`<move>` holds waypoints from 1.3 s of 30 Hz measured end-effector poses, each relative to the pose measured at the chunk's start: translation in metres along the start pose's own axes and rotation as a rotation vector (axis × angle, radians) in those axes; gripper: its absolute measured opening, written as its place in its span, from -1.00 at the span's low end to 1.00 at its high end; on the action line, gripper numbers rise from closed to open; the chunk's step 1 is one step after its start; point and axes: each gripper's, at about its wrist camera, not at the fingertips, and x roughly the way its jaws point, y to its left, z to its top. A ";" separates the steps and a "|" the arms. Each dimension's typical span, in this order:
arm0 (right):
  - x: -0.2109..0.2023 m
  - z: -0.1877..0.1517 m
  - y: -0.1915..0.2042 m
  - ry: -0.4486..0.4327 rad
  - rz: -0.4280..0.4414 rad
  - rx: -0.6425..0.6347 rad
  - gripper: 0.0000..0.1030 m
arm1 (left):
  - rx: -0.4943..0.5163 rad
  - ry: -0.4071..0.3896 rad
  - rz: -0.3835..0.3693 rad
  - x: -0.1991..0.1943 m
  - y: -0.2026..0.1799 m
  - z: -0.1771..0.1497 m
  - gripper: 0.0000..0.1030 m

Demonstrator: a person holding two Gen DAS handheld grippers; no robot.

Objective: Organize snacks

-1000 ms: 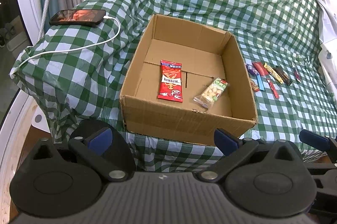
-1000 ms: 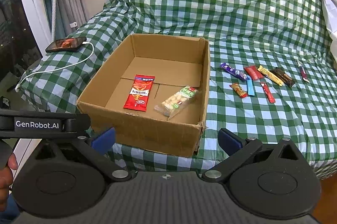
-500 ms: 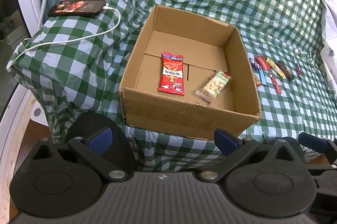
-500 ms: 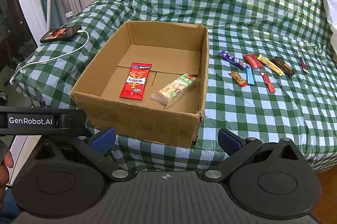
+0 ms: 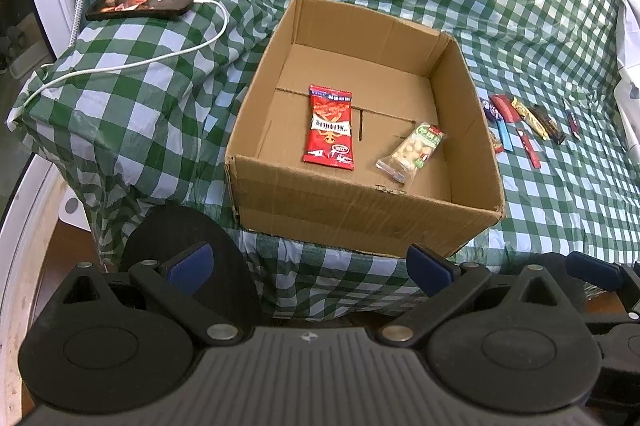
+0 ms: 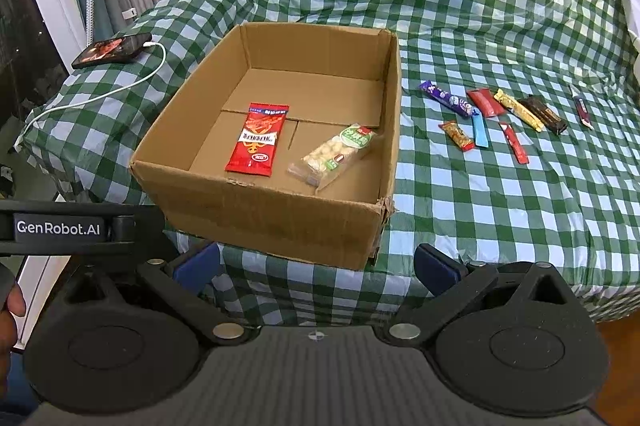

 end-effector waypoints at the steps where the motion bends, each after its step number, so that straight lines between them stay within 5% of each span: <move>1: 0.001 0.000 0.000 0.004 0.001 0.001 0.99 | 0.001 0.004 0.001 0.001 0.000 0.000 0.99; 39: 0.035 -0.001 -0.013 0.107 0.032 0.043 0.99 | 0.055 0.066 0.028 0.030 -0.015 0.009 0.99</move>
